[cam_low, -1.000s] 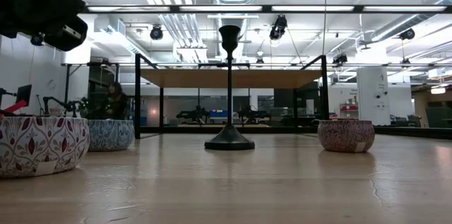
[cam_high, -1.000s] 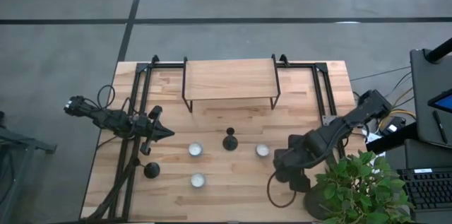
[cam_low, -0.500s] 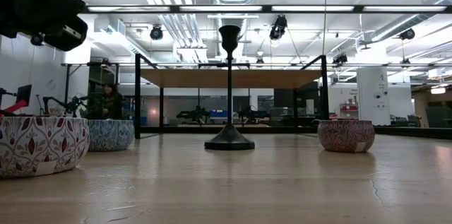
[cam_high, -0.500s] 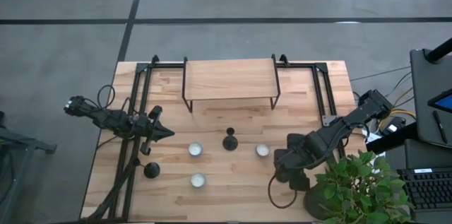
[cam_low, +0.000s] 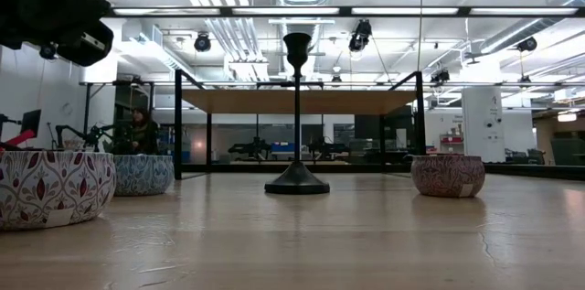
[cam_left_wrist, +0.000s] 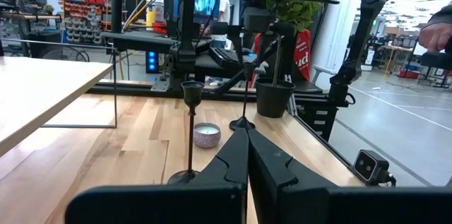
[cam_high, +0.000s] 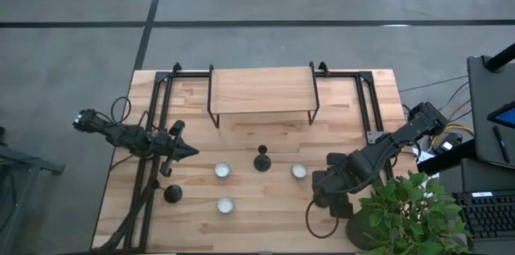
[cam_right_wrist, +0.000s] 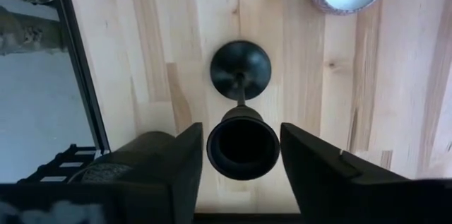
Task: Pick & Place candle stick holders
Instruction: Put the bottom right black candle holder on the shelf
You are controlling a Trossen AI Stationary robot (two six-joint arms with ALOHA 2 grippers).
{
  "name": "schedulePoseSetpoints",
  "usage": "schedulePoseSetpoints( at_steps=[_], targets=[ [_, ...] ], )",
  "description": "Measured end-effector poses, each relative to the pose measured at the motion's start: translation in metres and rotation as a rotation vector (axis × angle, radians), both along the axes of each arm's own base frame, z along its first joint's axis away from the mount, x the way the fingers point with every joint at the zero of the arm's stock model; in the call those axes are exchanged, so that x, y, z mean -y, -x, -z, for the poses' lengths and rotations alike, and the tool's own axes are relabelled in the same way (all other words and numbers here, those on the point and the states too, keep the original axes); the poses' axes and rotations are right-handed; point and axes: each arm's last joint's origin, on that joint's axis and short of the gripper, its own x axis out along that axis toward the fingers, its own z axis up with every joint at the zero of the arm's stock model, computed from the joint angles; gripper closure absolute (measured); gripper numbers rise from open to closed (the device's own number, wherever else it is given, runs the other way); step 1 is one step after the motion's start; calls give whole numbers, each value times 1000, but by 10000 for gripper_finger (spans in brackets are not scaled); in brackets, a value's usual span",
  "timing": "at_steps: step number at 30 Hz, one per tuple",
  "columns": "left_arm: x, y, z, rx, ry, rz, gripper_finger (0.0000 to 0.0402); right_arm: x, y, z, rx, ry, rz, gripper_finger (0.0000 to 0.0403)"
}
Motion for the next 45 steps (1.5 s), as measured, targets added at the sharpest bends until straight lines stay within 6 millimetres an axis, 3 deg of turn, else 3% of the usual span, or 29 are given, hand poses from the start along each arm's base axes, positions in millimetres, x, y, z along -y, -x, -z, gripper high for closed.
schedulePoseSetpoints(
  at_steps=[23, 28, 33, 45],
  targets=[
    [0, 0, 0, 0, 0, 0, 399, 0, -1, 0, 10, -2, -3, 348],
    [0, 0, 0, 0, 0, 0, 399, -1, -2, 0, 18, -6, -12, 358],
    [0, 0, 0, 0, 0, 0, 399, 0, 0, -2, 16, -19, -6, 337],
    [0, 0, 0, 0, 0, 0, 399, 2, 2, -19, 38, -7, 26, 209]
  ],
)
